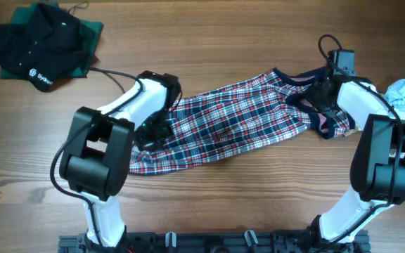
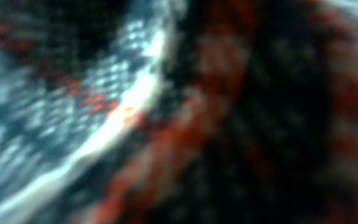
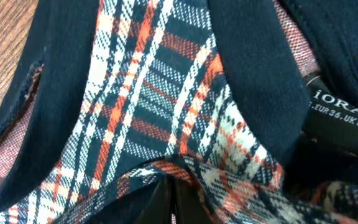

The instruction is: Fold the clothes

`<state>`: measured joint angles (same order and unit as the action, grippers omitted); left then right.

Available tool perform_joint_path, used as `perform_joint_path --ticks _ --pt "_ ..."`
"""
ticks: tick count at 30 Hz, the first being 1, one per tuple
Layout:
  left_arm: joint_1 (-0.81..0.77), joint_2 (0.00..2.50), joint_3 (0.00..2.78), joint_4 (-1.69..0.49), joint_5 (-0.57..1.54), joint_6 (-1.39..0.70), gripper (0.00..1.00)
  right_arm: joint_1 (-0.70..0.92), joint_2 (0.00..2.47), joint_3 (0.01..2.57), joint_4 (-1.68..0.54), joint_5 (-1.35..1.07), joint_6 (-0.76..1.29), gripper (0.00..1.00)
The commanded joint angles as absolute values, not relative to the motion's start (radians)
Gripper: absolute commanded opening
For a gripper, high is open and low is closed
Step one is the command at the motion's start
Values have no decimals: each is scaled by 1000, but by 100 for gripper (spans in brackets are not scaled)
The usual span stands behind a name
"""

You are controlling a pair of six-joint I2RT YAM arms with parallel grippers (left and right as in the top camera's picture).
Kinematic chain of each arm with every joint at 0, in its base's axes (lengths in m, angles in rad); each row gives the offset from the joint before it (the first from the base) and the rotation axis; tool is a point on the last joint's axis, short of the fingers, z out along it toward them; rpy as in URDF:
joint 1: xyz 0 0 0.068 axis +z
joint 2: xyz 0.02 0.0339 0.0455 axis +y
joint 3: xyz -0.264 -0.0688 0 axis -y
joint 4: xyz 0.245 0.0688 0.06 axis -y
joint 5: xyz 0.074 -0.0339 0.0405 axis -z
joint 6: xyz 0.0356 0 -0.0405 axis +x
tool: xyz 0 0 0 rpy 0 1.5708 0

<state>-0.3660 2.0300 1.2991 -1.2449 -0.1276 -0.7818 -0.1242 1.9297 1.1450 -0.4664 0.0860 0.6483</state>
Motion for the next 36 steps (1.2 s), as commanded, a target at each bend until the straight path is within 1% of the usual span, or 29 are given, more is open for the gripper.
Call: perform_joint_path --ticks 1,3,7,10,14,18,19,20,21,22,23,25,26,27,28,29,30,31,32,34,36 --pt "-316 2047 1276 -1357 -186 -770 4 -124 2006 1093 -468 21 632 4" --pt "-306 2046 1276 -1404 -223 -781 4 -123 2006 1093 -464 21 632 4" --pt "-303 2034 1277 -1544 -415 -974 4 -123 2006 1093 -459 21 632 5" --pt "-303 2009 1277 -1589 -463 -1038 6 -123 2006 1093 -459 21 632 4" --pt "-303 1945 1290 -1591 -482 -1064 6 -123 2004 1100 -467 21 630 4" --pt "-318 1801 1323 -1571 -507 -1063 4 -123 1979 1179 -557 19 620 4" --pt "-331 1734 1328 -1540 -494 -1045 6 -123 1960 1209 -579 0 583 6" --pt "-340 1691 1328 -1508 -448 -1005 11 -123 1943 1233 -592 -33 546 13" --pt "-348 1652 1328 -1475 -377 -958 17 -123 1932 1246 -598 -65 519 26" --pt "-357 1613 1328 -1431 -231 -897 22 -123 1905 1261 -608 -129 483 46" --pt "-363 1603 1328 -1413 -150 -867 24 -123 1887 1266 -612 -178 460 59" --pt "-377 1605 1327 -1393 -73 -838 25 -123 1861 1266 -614 -269 426 68" --pt "-393 1611 1324 -1381 -62 -836 27 -123 1850 1266 -614 -325 396 61" --pt "-405 1615 1319 -1367 -55 -831 32 -123 1844 1266 -615 -373 364 43" --pt "-417 1621 1308 -1341 -30 -803 38 -122 1837 1266 -621 -410 348 22" --pt "-427 1630 1291 -1305 7 -783 46 -120 1832 1266 -629 -437 340 8" --pt "-430 1642 1271 -1279 28 -783 63 -117 1827 1266 -640 -450 340 4" --pt "-430 1660 1255 -1263 29 -782 84 -110 1826 1266 -649 -450 339 5" --pt "-427 1678 1244 -1248 30 -766 90 -102 1826 1266 -656 -450 336 4" --pt "-414 1728 1222 -1222 30 -764 90 -83 1826 1266 -659 -448 313 4" --pt "-407 1773 1212 -1183 30 -739 83 -68 1826 1266 -659 -442 314 4"
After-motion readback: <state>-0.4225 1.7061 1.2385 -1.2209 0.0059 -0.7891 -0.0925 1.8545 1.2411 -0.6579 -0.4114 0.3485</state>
